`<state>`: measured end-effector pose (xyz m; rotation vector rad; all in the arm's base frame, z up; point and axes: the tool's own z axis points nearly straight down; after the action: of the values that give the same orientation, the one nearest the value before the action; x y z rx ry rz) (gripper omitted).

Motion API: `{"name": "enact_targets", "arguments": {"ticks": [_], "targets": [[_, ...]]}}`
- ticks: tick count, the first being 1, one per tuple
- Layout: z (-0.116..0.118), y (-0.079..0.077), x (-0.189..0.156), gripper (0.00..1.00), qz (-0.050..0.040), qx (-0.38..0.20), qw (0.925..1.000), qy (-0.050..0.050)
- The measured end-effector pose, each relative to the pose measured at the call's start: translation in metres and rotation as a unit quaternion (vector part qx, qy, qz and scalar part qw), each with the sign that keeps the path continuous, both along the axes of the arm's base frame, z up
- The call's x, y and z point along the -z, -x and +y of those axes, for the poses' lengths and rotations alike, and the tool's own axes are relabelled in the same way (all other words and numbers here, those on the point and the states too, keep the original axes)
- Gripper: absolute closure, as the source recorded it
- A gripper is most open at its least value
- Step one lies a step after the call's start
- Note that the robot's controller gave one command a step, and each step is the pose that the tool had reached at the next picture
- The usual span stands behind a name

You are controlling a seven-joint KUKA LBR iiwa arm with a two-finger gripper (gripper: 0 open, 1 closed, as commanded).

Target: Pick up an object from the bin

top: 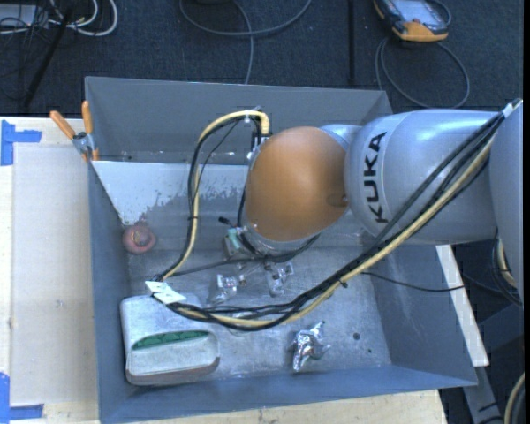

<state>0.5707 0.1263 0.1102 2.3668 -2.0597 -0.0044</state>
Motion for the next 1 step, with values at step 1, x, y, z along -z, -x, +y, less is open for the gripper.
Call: {"name": "enact_targets", "arguments": {"ticks": [1], "targets": [[-0.0469,0.0441,0.0027,0.0,0.0,-0.083,0.9966,-0.001]]}}
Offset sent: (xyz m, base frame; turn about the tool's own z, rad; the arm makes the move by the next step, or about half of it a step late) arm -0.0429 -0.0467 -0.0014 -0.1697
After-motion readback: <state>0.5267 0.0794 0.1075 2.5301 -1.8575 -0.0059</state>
